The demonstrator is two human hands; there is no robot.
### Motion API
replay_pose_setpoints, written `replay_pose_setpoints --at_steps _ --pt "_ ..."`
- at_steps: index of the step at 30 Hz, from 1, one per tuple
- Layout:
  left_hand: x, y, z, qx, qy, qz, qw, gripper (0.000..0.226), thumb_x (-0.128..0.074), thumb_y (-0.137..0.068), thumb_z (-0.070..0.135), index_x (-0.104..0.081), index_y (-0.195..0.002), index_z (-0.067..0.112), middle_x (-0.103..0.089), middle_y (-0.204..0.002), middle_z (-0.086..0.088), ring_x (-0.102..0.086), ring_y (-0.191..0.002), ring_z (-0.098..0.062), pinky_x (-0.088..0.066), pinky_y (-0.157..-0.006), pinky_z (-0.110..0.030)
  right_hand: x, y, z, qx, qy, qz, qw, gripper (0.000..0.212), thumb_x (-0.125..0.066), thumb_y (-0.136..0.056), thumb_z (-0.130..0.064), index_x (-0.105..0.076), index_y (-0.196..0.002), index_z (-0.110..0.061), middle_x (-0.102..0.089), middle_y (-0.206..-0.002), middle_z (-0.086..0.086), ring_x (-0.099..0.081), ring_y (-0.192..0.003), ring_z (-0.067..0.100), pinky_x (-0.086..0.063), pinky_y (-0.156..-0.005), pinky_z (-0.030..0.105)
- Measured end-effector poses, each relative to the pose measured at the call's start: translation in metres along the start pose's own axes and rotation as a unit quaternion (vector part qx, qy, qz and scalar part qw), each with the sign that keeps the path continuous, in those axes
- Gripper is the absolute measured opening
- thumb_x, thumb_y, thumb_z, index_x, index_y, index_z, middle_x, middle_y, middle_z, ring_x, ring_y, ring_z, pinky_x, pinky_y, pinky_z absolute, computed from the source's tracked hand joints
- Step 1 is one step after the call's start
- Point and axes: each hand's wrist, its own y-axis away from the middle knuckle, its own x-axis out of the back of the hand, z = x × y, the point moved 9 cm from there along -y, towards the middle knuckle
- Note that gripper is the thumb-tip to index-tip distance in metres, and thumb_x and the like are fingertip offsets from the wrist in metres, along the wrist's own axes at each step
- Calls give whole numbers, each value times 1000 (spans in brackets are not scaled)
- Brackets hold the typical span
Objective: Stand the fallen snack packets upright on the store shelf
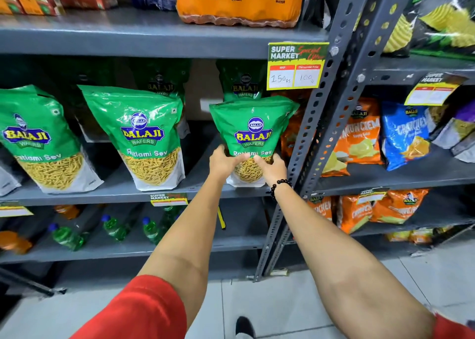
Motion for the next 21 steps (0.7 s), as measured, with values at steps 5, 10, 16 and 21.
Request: replay_pose_setpoints --at_steps 5,10,16,21 --pt "0 3 1 5 -4 8 1000 66 -84 -65 34 -58 -119 7 -66 -123 -10 -63 -112 -27 -51 -98 -45 -1 -1 -1 2 -6 -22 1000 40 -60 -89 -24 -54 -118 3 -64 -121 19 -62 -108 30 -43 -79 27" --pt "-1 2 -1 6 -5 2 1000 68 -85 -64 35 -57 -119 6 -66 -123 -11 -63 -112 -27 -51 -97 -46 -3 -3 1 -7 -15 -30 999 40 -60 -89 -25 -53 -118 2 -64 -121 19 -61 -110 31 -46 -83 30" --pt "1 8 1 18 -15 -8 1000 87 -83 -68 34 -42 -138 3 -49 -144 -14 -49 -130 -28 -43 -107 -44 0 3 -1 -12 -8 -14 1000 55 -62 -88 -25 -44 -131 4 -55 -133 19 -54 -123 30 -43 -86 30" --pt "20 30 18 -39 -68 42 996 87 -72 -79 37 -29 -146 3 -37 -152 -16 -36 -140 -29 -34 -110 -40 14 21 -21 44 78 66 994 78 -63 -86 -27 -23 -147 -2 -35 -150 16 -36 -138 30 -33 -111 38"
